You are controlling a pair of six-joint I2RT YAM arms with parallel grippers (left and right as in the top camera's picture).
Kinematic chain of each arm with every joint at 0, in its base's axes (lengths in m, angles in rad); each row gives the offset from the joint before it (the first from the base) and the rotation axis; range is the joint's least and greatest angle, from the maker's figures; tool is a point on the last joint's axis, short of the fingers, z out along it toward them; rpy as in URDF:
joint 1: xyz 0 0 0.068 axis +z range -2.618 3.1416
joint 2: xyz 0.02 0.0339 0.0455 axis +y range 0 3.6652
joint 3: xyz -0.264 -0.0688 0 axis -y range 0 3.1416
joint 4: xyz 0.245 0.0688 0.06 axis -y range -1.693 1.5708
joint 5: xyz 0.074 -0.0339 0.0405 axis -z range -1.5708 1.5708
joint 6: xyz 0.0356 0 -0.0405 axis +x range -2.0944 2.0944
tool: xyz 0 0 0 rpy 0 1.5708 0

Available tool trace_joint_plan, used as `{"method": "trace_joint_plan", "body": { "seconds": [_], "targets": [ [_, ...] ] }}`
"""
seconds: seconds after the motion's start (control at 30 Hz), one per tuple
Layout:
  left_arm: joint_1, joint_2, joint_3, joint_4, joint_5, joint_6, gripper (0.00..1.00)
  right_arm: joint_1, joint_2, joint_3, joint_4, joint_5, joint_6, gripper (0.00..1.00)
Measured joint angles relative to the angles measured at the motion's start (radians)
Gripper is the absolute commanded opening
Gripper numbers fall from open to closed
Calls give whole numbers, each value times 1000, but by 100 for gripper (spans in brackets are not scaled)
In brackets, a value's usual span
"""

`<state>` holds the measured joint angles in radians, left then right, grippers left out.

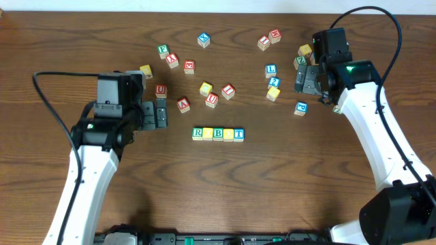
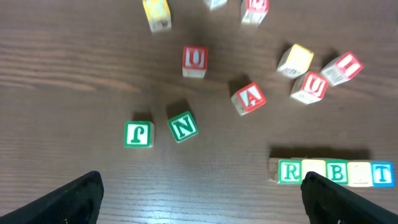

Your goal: Spell out ROBOT

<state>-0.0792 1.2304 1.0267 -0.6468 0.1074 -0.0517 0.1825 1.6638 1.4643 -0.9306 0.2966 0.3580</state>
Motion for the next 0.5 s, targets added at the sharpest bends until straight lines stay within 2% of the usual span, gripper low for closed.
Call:
{"method": "trace_joint_plan", "body": {
  "seconds": [0.23, 0.37, 0.5],
  "targets": [
    [-6, -301, 0, 0, 0, 0, 100, 0, -2, 0, 0, 0, 0, 99],
    [-77, -565, 0, -3, 1, 0, 100, 0, -3, 0, 0, 0, 0, 99],
    [-92, -799, 0, -42, 3, 0, 100, 0, -3, 0, 0, 0, 0, 99]
  ]
}}
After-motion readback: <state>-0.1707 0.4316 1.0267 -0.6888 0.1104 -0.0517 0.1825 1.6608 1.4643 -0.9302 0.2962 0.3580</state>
